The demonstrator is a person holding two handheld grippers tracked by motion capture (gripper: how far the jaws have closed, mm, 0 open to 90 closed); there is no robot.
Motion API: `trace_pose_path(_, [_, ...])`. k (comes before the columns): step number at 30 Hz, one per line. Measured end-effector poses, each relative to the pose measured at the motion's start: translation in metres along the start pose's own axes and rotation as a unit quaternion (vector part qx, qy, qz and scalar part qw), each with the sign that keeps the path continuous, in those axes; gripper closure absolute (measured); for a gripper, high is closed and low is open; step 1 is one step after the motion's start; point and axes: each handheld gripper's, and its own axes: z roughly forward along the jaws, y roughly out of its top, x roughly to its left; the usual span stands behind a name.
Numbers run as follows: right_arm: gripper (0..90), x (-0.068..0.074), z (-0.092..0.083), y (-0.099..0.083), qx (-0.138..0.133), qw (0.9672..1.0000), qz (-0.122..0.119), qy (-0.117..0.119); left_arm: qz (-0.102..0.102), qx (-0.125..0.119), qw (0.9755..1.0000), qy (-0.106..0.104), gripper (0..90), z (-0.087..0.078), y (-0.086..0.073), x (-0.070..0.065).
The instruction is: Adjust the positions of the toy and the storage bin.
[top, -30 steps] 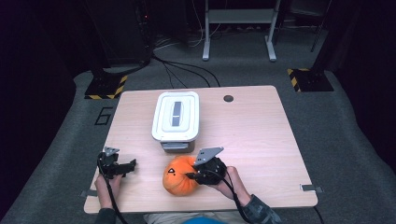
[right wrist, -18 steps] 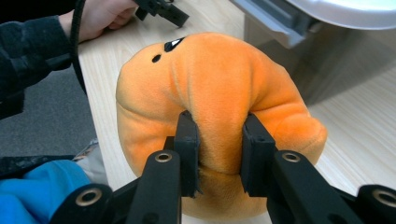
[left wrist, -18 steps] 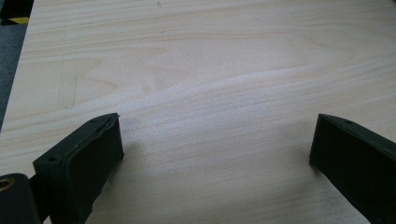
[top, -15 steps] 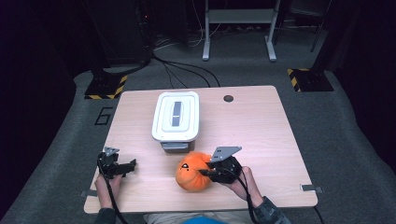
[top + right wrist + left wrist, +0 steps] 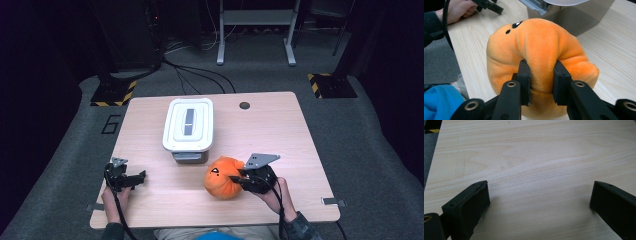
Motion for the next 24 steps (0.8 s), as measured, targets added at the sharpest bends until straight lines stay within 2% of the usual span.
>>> trace_pose_path(17, [71.9, -0.015, -0.019, -0.010, -0.005, 0.9992, 0.013, -0.037, 0.000, 0.000, 1.0000, 0.000, 2.3, 0.000, 0.000, 0.000])
trace_pose_path(24, [71.9, -0.022, -0.027, -0.018, -0.003, 0.9972, 0.019, -0.072, 0.000, 0.000, 1.0000, 0.000, 2.3, 0.000, 0.000, 0.000])
